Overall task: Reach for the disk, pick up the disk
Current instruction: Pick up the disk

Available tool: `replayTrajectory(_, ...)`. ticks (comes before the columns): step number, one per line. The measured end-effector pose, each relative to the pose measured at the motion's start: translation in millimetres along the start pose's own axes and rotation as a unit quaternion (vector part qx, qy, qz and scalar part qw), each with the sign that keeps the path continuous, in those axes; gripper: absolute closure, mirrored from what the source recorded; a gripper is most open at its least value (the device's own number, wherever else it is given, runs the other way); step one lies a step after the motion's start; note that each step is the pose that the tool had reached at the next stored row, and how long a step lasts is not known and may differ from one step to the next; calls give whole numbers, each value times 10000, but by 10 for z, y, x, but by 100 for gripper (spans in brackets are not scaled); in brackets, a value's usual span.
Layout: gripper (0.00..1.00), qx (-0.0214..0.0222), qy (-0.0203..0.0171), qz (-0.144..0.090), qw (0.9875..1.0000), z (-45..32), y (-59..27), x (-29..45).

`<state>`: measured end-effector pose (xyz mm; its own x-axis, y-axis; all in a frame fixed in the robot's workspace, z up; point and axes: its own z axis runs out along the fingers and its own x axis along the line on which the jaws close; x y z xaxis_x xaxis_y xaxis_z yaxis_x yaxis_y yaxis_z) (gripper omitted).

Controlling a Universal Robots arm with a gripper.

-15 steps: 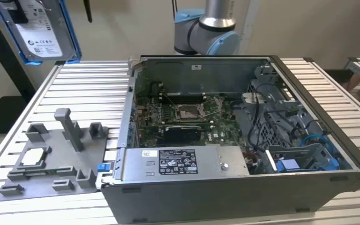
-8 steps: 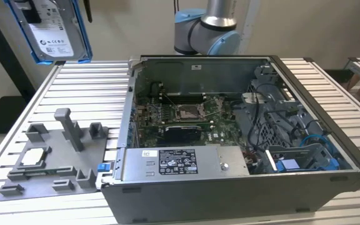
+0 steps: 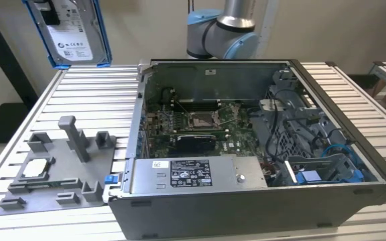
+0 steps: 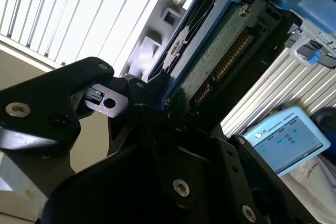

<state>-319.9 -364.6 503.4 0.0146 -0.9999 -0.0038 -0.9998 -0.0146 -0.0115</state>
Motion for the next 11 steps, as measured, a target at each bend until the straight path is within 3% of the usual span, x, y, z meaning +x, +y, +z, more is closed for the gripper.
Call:
replayTrajectory(8, 100, 0, 0, 0, 10000, 3, -242, 3)
replayTrajectory(9, 100, -1, 0, 0, 10000, 5, -411, 6)
replayTrajectory(11, 100, -1, 0, 0, 10000, 5, -473, 7)
